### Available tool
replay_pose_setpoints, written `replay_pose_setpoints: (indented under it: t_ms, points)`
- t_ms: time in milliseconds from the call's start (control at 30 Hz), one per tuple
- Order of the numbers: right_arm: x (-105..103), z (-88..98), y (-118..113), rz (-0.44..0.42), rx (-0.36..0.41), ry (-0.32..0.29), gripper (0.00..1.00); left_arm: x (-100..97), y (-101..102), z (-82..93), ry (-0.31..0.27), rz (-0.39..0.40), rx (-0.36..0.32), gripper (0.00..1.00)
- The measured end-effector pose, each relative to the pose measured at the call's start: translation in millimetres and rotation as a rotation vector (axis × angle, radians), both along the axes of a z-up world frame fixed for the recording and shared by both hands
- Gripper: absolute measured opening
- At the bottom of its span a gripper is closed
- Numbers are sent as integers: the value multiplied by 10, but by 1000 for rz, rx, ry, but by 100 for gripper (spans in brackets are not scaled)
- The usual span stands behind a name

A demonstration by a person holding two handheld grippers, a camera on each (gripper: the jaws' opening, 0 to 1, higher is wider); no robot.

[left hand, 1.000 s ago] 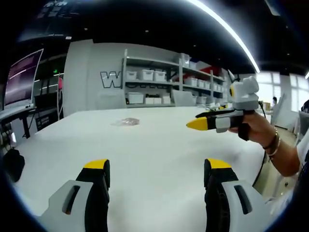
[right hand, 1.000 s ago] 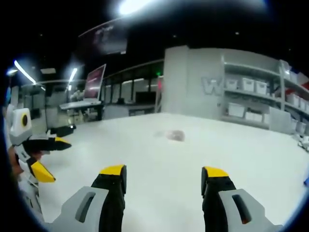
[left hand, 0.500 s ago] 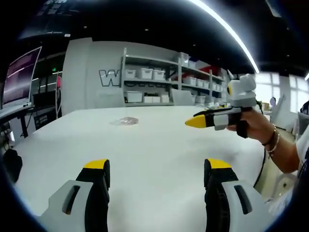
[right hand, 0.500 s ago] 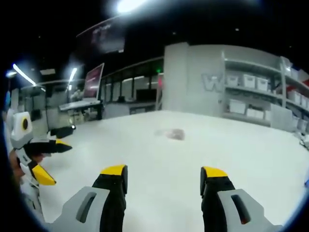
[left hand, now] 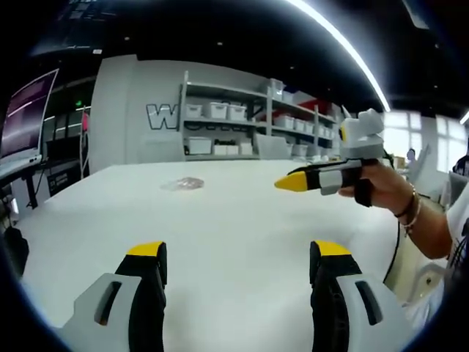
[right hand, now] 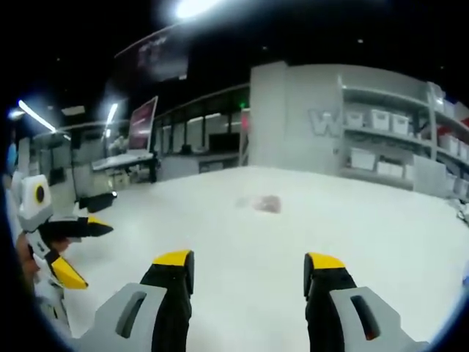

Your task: Open the resealable bag by pulling the two sides of the seal apart until the entire bag opening is separated and visibly accessible.

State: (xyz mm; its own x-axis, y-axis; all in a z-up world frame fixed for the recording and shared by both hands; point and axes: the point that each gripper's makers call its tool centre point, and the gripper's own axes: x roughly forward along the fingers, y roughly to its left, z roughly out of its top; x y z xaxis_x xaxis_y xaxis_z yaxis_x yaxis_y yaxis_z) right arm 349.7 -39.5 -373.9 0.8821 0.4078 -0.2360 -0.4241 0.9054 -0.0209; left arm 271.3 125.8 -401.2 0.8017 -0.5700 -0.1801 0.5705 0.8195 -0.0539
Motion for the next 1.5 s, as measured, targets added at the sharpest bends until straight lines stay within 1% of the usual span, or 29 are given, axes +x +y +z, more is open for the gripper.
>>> replay_pose_setpoints:
  t_ms: [133,300,600,933,1233,1500]
  points:
    - [18,12,-16,-1,-3,-2,60,-3,-2,7,3,2,-3,79]
    - [38,-60,-28,0,-2,19,58,-8,7,2,10,6,0,79]
    - [58,-71,46,25,-9,33,58,25,5,54,9,10,-7,79]
    - [121,-7,70,32,-7,37,57,57,42,64,17,16,-8,79]
    - [216,-25,123,48,-20,50,57,98,47,67,21,15,-14,79]
    - [283,-22,120,48,-7,58,57,147,66,82,22,16,-10,79]
